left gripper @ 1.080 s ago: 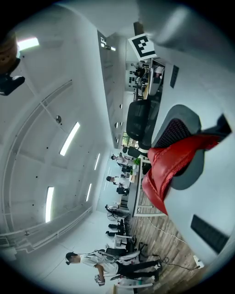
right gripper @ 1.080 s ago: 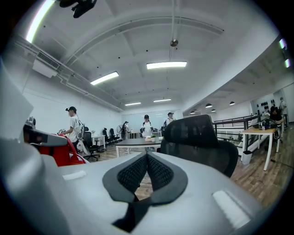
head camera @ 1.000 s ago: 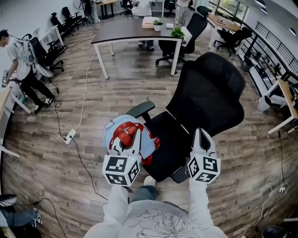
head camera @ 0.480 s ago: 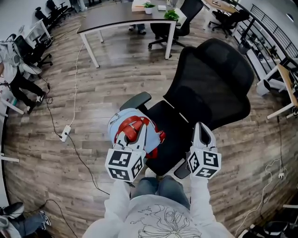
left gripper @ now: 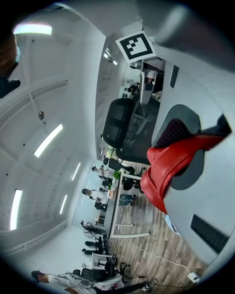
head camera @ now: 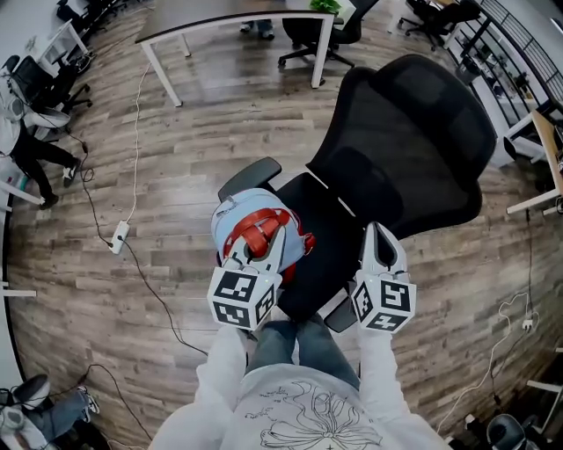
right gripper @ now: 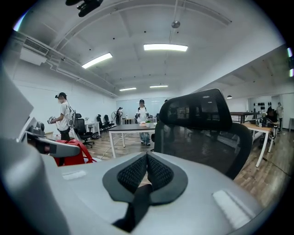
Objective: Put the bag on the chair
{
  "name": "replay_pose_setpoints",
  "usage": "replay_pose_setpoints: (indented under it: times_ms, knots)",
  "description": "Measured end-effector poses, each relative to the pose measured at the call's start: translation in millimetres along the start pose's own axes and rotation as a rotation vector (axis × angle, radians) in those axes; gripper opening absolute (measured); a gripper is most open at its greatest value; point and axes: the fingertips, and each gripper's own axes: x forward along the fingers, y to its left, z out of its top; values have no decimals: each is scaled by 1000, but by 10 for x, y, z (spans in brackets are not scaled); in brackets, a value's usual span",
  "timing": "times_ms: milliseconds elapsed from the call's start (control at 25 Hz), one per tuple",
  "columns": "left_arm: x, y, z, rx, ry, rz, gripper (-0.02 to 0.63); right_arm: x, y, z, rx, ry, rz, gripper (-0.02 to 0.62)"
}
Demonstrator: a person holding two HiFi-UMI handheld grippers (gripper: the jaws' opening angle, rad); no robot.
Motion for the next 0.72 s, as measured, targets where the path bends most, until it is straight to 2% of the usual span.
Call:
replay_pose_setpoints:
  times_ms: [320, 480, 560, 720]
  knots:
    - [473, -113, -264, 48, 79, -68, 15, 152, -223, -144, 5, 56, -5, 11]
    - [706, -146, -526, 40, 136, -80, 15, 192, -345, -191, 17, 66, -19, 11]
    - [814, -110, -743, 2, 181, -76, 17, 208, -377, -218, 21, 72, -25, 11]
    - [961, 84, -1305, -138, 305, -29, 20, 268, -401, -289, 27, 91, -32, 11]
